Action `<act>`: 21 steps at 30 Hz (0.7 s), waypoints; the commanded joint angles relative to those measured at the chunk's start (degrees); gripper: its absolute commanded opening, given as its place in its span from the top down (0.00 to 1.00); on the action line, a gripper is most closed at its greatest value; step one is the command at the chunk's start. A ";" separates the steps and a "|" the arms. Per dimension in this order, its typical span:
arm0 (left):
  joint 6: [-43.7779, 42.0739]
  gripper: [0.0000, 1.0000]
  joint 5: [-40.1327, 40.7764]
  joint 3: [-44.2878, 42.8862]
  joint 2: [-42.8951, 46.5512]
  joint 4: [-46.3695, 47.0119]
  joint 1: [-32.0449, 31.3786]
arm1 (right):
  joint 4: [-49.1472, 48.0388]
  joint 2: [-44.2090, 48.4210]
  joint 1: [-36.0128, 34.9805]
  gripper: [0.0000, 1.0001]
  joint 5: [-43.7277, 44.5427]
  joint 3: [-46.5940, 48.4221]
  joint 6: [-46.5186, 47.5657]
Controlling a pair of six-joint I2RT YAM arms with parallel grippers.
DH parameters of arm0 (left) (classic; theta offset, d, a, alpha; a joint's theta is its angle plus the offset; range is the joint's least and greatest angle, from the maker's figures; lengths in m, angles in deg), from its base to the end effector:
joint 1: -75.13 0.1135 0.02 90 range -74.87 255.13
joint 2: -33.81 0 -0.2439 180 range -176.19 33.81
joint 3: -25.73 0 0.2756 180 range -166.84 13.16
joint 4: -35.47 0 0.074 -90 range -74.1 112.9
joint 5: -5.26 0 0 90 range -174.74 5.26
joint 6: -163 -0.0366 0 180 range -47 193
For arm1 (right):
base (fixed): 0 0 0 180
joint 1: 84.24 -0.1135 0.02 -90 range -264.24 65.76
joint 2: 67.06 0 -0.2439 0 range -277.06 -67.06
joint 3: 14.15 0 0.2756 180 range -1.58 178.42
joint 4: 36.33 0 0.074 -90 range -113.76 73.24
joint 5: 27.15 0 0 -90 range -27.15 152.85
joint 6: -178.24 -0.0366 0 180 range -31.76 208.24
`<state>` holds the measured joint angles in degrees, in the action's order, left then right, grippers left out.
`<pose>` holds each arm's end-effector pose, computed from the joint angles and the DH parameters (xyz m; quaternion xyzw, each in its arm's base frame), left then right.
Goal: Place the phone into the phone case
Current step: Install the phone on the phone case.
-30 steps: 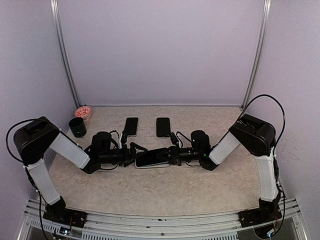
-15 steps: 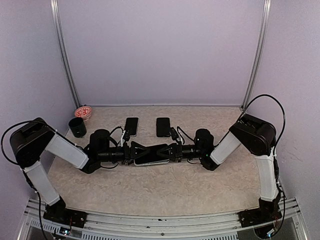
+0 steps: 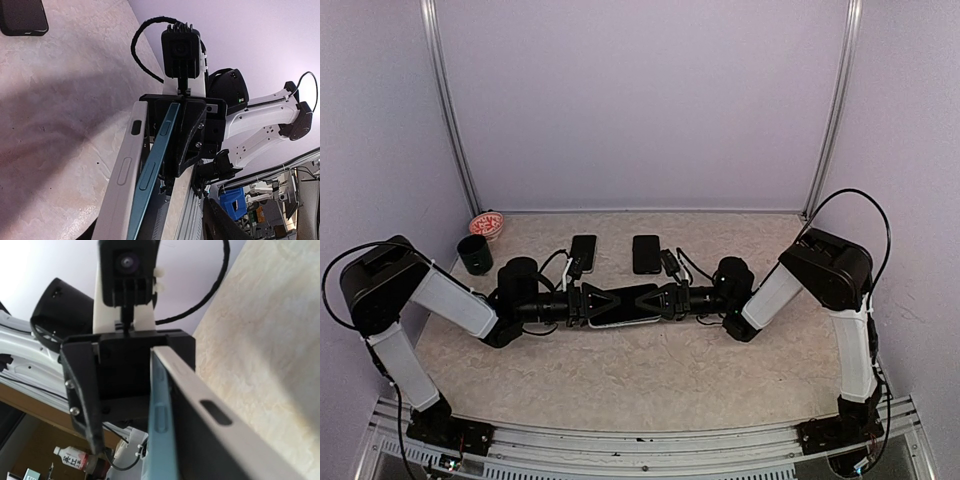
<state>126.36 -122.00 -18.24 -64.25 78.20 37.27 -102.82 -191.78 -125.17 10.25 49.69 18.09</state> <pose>0.2366 -0.2120 0.1115 0.1017 0.7537 -0.6020 0.2434 0.2747 0.2767 0.0826 -0.1658 0.6655 0.7160 0.1304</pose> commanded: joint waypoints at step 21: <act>0.16 0.77 -2.58 -1.69 -1.37 5.09 -1.33 | 0.24 3.62 1.23 0.96 -0.47 -1.15 1.90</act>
<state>126.82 -122.09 -18.26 -65.61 79.08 37.09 -103.76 -191.06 -124.49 8.83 49.06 18.33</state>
